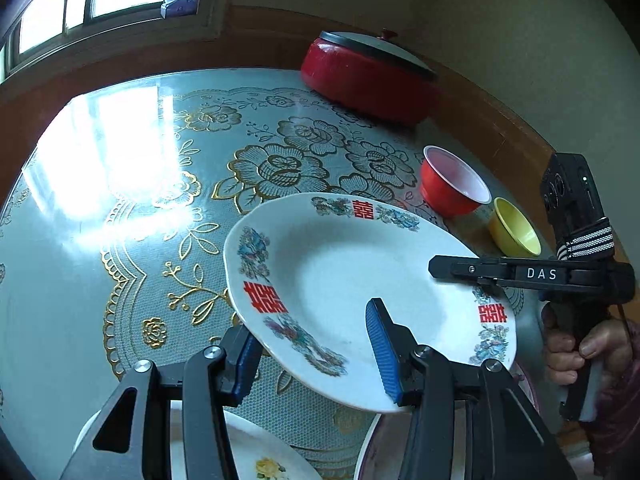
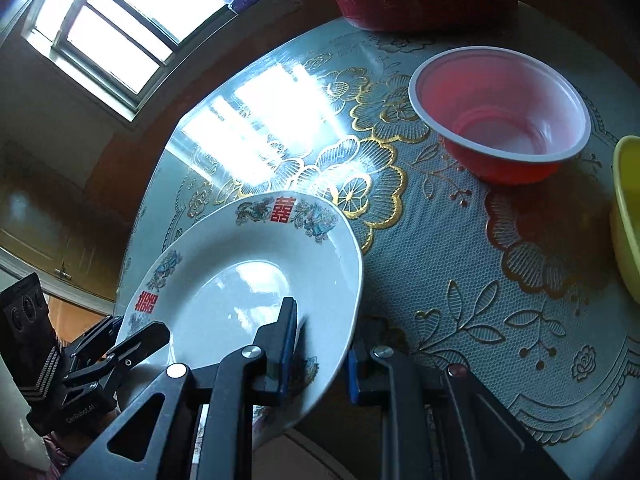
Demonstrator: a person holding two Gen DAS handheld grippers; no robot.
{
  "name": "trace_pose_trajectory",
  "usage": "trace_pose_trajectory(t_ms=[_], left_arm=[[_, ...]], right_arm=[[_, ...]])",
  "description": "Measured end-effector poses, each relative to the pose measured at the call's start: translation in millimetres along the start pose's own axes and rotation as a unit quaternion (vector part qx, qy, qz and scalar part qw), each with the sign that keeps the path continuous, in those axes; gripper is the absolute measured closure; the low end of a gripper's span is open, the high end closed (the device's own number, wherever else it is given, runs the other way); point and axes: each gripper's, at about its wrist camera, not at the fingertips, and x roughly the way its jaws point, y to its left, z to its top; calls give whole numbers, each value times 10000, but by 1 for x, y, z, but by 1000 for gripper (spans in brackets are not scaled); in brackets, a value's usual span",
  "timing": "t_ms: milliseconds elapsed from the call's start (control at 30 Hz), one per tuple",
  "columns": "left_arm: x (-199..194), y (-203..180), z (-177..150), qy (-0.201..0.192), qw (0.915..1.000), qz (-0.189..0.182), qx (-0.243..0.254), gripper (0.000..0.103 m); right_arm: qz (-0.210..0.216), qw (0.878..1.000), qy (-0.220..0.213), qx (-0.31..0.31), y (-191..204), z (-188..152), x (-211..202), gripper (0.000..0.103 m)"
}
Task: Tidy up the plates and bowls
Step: 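Lift the red-character plate with the right tool and carry it over the purple-rimmed plate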
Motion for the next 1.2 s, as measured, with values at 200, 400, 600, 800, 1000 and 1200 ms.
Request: trace_pose_trajectory(t_ms=[200, 400, 600, 800, 1000, 1200], left_arm=[[-4, -7, -7, -67, 10000, -46, 52, 53], [-12, -11, -12, -186, 9996, -184, 42, 53], [-5, -14, -14, -143, 9998, -137, 72, 53], [5, 0, -10, 51, 9994, -187, -294, 52], [8, 20, 4, -12, 9981, -191, -590, 45], [28, 32, 40, -9, 9974, -214, -686, 39]], right_arm=[[112, 9999, 14, 102, -4, -13, -4, 82], [114, 9999, -47, 41, -7, -29, -14, 80], [68, 9999, -89, 0, -6, -35, -15, 79], [29, 10000, -45, -1, 1, -29, -13, 79], [-20, 10000, -1, 52, -1, -26, -9, 79], [38, 9996, 27, 290, -4, -17, -4, 79]])
